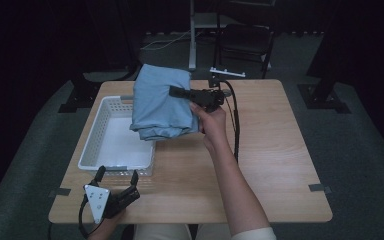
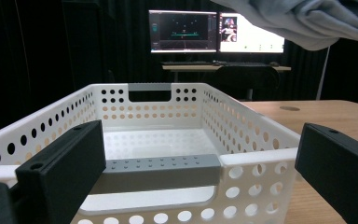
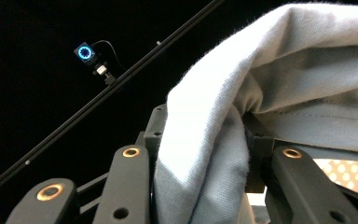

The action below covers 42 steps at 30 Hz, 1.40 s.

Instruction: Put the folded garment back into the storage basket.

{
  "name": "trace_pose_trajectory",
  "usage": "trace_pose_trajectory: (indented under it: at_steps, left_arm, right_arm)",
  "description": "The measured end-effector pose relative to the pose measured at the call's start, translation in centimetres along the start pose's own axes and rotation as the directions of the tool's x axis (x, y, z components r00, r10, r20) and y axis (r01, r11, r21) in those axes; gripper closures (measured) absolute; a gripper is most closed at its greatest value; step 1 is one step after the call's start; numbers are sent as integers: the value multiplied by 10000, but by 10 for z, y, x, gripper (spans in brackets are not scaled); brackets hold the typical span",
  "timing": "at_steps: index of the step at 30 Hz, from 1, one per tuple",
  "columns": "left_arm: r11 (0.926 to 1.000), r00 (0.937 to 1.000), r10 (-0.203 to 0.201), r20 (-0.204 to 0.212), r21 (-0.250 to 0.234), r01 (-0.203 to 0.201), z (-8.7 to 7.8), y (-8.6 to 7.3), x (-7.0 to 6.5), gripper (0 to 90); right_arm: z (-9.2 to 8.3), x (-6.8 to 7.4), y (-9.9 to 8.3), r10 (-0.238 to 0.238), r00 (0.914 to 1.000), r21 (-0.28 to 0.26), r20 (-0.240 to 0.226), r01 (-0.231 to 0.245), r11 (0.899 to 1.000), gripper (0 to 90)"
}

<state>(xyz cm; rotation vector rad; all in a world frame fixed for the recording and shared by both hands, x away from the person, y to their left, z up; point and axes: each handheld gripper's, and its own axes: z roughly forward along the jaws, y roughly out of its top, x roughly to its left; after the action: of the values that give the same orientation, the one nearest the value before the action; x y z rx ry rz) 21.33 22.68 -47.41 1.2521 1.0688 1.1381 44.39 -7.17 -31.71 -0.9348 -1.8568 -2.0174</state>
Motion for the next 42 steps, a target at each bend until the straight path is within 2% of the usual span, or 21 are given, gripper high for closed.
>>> trace_pose_trajectory:
  at_steps: [4,8,10,12,30,42]
  left_arm:
    - [10000,10000,-13,7,-15,13,0,0,0,30]
    - [10000,10000,-19,22,-47,19,0,0,0,30]
    - [9999,10000,-23,10,-105,24,-1,0,0,30]
    - [9999,10000,-31,8,-108,31,-1,0,0,30]
    - [9999,10000,-18,53,-131,19,-1,0,1,30]
    - [9998,9999,-31,134,-170,34,-1,0,1,30]
  right_arm:
    - [11,1,-2,59,10000,188,-61,-58,9998,636]
    - [25,-1,-5,282,9986,32,-443,-281,9996,637]
    - [32,0,-6,310,9983,47,-489,-309,9995,636]
    - [38,2,-7,196,9991,77,-379,-193,9998,637]
    - [88,9,-17,136,9969,415,-770,-104,9991,637]
    - [114,12,-23,101,9977,497,-676,-67,9987,637]
